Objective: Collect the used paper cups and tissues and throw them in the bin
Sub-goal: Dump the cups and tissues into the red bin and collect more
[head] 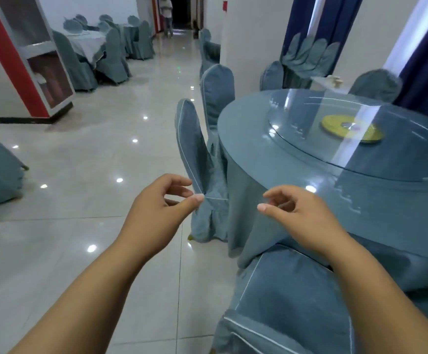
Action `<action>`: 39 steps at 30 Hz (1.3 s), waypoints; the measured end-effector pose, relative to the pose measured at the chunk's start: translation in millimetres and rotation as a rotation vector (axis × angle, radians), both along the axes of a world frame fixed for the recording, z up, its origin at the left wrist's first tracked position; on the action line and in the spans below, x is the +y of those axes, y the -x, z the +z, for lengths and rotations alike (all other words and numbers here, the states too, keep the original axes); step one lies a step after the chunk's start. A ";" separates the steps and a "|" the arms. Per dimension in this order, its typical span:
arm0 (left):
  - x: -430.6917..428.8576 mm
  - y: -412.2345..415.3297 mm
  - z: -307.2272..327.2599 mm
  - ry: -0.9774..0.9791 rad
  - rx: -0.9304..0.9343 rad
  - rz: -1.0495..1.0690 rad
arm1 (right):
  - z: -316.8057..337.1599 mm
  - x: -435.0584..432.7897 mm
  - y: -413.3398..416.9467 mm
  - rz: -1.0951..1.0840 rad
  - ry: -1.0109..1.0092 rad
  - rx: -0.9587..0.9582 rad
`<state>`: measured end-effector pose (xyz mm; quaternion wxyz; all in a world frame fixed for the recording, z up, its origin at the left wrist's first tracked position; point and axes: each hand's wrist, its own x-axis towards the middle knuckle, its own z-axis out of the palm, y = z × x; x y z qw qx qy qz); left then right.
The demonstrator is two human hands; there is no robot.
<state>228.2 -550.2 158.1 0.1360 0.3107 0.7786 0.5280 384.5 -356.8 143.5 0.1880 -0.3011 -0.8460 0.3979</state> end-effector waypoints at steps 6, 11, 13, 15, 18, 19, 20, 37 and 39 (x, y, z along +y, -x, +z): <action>25.1 120.4 -8.9 0.007 -0.007 -0.024 | -6.6 33.0 105.2 -0.081 0.007 0.040; 42.5 220.0 -0.2 0.042 -0.005 -0.048 | -4.3 44.5 206.8 -0.104 0.043 0.060; 51.3 260.1 4.7 0.026 -0.017 -0.050 | 0.2 47.7 246.3 -0.101 0.057 0.062; 62.9 299.4 7.6 0.011 -0.025 -0.067 | 4.0 53.3 285.0 -0.104 0.055 0.063; 80.7 361.3 12.2 -0.007 -0.020 -0.093 | 8.8 63.3 343.3 -0.135 0.025 0.081; 86.1 383.1 13.4 -0.018 -0.020 -0.101 | 9.5 66.4 362.9 -0.150 0.014 0.090; 90.7 405.2 14.0 -0.030 -0.021 -0.111 | 9.3 68.8 382.9 -0.165 0.006 0.097; 233.2 766.3 7.7 -0.033 -0.043 -0.263 | 3.3 179.9 699.7 -0.395 -0.059 0.072; 266.3 807.6 3.4 -0.037 -0.018 -0.263 | 1.3 212.8 739.2 -0.391 -0.069 0.065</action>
